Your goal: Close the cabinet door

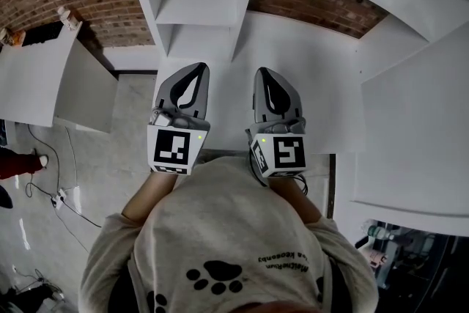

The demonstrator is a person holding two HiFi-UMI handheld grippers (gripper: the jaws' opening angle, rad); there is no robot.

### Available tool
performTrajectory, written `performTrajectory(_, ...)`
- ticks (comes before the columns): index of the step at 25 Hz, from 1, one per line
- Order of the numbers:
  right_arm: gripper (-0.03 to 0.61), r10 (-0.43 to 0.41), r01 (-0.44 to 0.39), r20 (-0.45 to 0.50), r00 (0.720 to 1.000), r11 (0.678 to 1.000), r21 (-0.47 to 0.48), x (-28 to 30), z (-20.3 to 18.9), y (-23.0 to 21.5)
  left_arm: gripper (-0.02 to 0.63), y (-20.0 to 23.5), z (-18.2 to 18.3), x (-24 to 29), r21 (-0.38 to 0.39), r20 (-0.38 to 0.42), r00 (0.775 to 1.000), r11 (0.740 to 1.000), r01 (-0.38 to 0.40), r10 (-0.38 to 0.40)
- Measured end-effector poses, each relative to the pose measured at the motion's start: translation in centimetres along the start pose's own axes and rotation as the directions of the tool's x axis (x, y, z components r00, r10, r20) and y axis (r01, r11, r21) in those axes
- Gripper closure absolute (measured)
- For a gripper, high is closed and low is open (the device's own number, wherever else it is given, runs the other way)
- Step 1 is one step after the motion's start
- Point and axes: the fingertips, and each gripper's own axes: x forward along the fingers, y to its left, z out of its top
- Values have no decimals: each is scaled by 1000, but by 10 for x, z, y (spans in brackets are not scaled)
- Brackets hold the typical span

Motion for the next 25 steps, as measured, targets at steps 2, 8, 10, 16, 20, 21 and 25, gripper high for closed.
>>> performTrajectory(2, 569, 2, -2, -8, 1000, 1000, -2, -3, -6, 1, 604, -4, -3, -1, -6, 5, 1000, 1000, 4, -4)
performTrajectory(8, 569, 34, -35, 28, 999, 999, 31, -8, -11, 11, 604, -12, -16, -3, -37, 5, 1000, 999, 9, -9)
performTrajectory(10, 569, 38, -40, 25, 999, 997, 71, -8, -13, 12, 604, -12, -14, -4, -38, 10, 1000, 999, 3, -2)
performTrajectory(16, 569, 43, -45, 30, 999, 997, 65, -9, -10, 7, 604, -14, -9, -2, -31, 25, 1000, 1000, -4, 4)
performTrajectory(20, 569, 28, -32, 49, 998, 995, 90, -9, -8, 4, 604, -18, -7, 0, -30, 34, 999, 1000, 0, 1)
performTrajectory(21, 569, 30, -34, 51, 998, 996, 88, -9, -8, 4, 604, -18, -6, 1, -32, 38, 999, 999, 1, 0)
performTrajectory(25, 569, 37, -41, 64, 997, 997, 60, -9, -1, 2, 604, -22, 1, 6, -32, 61, 998, 999, 8, -6)
